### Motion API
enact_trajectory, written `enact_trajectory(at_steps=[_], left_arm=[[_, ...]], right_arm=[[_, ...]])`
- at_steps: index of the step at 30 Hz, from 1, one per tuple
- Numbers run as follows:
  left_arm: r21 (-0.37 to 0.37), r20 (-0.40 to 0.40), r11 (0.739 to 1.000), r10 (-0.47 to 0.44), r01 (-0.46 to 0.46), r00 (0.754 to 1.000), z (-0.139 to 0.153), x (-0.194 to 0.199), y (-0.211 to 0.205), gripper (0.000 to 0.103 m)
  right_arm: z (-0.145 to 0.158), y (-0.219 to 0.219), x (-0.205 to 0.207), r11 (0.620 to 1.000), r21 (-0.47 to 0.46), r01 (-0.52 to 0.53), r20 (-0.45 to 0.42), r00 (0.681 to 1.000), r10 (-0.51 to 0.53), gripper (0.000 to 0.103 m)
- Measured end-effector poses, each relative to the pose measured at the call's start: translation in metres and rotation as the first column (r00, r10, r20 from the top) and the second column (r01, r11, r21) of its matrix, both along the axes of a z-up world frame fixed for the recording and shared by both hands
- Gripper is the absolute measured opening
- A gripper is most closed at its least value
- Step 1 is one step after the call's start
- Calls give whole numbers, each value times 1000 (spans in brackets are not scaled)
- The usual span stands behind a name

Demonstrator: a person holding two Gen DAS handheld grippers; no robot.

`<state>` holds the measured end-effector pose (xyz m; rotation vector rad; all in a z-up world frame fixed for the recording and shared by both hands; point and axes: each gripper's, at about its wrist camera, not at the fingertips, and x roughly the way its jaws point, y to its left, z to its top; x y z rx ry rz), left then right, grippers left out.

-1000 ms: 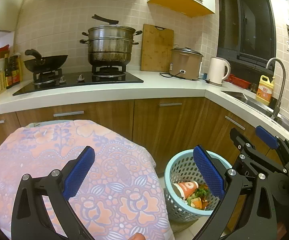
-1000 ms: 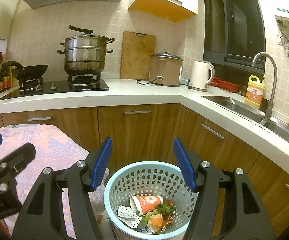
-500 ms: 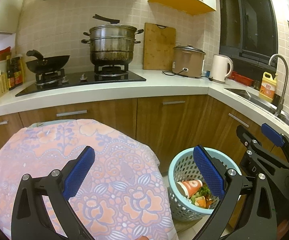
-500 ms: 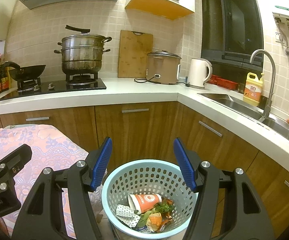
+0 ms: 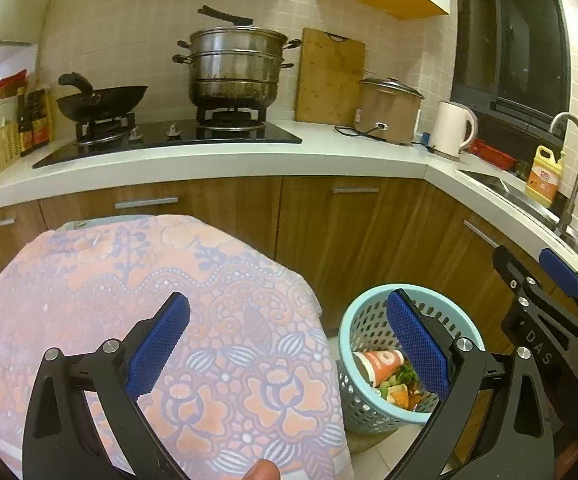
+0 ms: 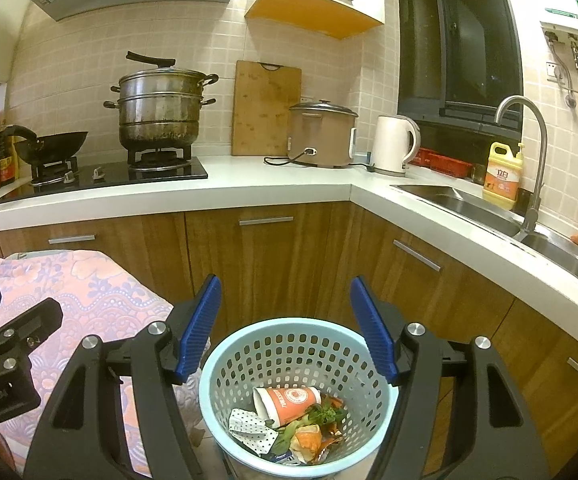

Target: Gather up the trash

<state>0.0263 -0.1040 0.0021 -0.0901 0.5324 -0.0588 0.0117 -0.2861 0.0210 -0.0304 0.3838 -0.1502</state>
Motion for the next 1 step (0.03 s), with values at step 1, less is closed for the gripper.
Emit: enact_trajectory(at_steps=[1], left_arm=[[-3,0,1000,-4,4,1000,0,0,0,96]], right_arm=[[0,0,0,1000,0,0,0,1000,0,63]])
